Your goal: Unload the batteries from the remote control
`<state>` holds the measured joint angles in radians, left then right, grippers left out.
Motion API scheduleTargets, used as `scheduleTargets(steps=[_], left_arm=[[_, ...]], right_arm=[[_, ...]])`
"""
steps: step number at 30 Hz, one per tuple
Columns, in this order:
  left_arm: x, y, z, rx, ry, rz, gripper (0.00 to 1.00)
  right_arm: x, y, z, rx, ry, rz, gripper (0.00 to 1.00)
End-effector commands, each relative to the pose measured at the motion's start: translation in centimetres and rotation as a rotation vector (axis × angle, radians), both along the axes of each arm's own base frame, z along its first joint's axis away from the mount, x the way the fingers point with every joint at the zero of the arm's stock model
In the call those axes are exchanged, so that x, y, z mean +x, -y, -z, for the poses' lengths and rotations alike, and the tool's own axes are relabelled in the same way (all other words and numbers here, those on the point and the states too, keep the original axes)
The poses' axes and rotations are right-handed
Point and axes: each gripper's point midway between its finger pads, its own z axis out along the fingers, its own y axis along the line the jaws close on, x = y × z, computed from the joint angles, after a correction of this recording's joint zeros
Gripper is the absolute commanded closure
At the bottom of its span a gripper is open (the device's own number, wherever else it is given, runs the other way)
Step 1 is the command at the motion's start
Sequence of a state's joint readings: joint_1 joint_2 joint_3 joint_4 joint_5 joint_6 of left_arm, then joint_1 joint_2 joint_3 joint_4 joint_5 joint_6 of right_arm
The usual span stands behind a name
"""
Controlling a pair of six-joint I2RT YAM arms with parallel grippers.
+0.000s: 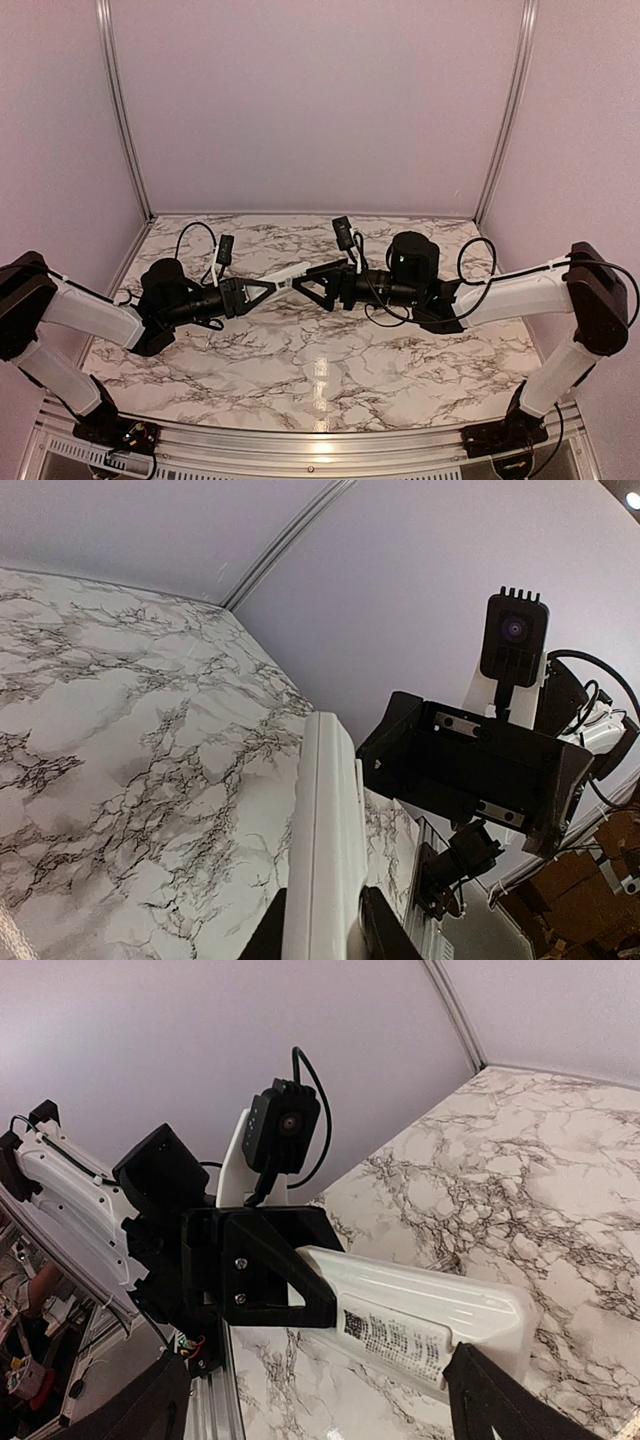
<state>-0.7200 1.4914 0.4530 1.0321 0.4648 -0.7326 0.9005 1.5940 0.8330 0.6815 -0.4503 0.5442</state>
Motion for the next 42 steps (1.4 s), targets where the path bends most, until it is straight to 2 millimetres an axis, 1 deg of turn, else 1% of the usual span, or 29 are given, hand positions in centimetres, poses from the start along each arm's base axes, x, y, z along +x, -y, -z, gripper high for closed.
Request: scheduleTargets(steps=[1, 4, 14, 24, 42], left_arm=[[-1.4, 1.9, -2.2, -0.047, 0.082, 0.097, 1.00], [-1.2, 2.0, -1.7, -0.034, 0.068, 0.089, 1.00], [-0.6, 2.3, -1.0, -0.018, 0.047, 0.077, 1.00], [0.3, 2.8, 0.5, 0.009, 0.014, 0.061, 1.00], [1.2, 2.5, 1.3, 0.041, -0.009, 0.014, 1.00]], right_arm=[[-2.9, -1.9, 1.1, -0.017, -0.021, -0.148, 0.13], [-2.8, -1.8, 1.4, -0.027, -0.022, -0.142, 0.13], [-2.9, -1.6, 1.8, -0.033, -0.021, -0.139, 0.13], [-3.1, -1.5, 2.2, -0.042, -0.026, -0.145, 0.14], [-3.1, -1.5, 1.9, -0.034, -0.025, -0.145, 0.15]])
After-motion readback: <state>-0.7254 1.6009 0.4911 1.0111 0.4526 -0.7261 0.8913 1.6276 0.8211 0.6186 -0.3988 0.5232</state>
